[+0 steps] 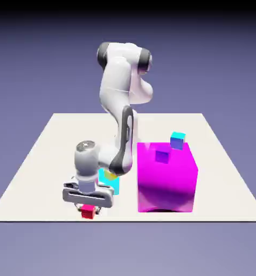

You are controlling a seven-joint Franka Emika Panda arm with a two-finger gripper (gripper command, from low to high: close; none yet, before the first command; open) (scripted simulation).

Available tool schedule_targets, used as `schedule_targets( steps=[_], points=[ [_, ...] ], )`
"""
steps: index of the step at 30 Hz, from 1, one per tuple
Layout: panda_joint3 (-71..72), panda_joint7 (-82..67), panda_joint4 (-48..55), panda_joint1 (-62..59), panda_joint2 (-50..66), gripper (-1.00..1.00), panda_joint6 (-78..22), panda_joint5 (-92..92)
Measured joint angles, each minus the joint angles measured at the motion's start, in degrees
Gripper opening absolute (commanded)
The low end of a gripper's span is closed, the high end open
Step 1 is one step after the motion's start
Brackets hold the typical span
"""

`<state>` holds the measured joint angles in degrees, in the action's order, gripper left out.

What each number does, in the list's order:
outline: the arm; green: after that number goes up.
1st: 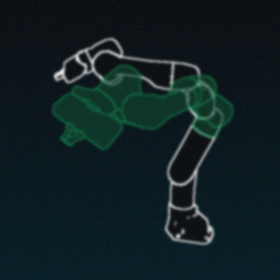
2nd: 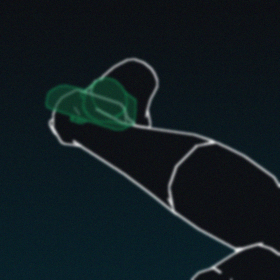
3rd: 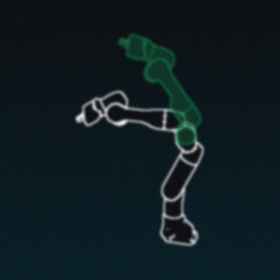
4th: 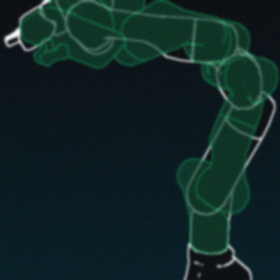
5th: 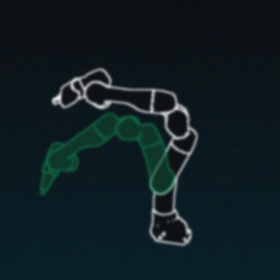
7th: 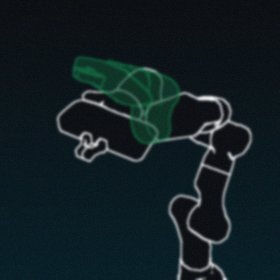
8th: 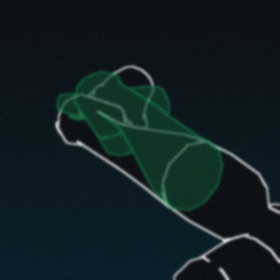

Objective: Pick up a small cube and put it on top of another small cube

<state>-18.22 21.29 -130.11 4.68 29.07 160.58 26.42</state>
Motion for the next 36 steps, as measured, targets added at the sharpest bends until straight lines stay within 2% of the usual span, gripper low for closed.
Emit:
schedule_targets(
  steps=[3, 5, 19, 32, 36],
  points=[
    [-4.86, 3.07, -2.30, 3.99, -6.21, -1.00, -4.12, -3.93],
    [-7.79, 4.62, 0.78, 7.84, -5.67, -1.00, -5.63, -4.97],
    [-5.36, -27.60, 0.58, 33.68, -33.11, -1.00, -32.20, -19.23],
    [9.03, -57.90, -13.39, 34.99, -58.32, -1.00, -45.43, -26.49],
    [8.74, -58.35, -17.92, 35.24, -55.36, -1.00, -37.97, -26.12]
  ],
)
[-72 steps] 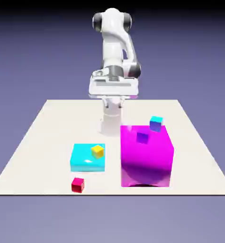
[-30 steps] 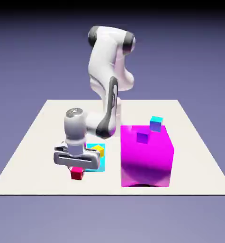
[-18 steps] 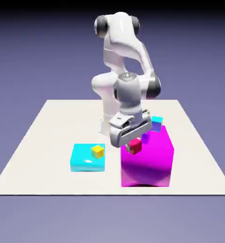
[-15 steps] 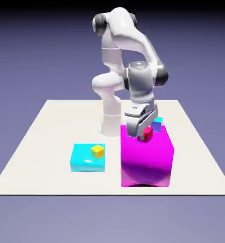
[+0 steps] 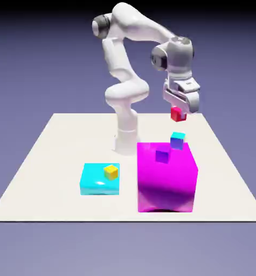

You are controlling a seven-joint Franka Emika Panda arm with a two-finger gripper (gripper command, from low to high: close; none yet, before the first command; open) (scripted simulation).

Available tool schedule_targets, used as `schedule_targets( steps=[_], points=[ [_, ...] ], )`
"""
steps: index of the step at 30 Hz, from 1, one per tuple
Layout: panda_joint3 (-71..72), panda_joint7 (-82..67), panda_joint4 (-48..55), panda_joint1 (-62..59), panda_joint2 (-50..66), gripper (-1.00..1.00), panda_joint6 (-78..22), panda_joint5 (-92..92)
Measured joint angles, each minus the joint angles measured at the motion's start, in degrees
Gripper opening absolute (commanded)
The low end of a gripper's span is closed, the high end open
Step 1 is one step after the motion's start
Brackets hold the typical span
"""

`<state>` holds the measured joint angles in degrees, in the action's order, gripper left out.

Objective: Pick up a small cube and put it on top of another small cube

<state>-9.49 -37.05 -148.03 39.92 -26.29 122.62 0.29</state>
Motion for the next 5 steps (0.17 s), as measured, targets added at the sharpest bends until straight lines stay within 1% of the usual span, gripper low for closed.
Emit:
schedule_targets(
  steps=[1, 2, 4, 5],
  points=[
    [-0.10, -0.15, -1.51, 0.08, 0.99, -1.00, 2.49, 0.12],
    [-0.16, -0.24, -2.50, 0.14, 1.63, 1.00, 4.12, 0.20],
    [-0.16, -0.23, -2.51, 0.14, 1.64, 1.00, 4.19, 0.18],
    [-0.06, -0.08, -1.00, 0.05, 0.65, 1.00, 1.71, 0.05]
  ],
)
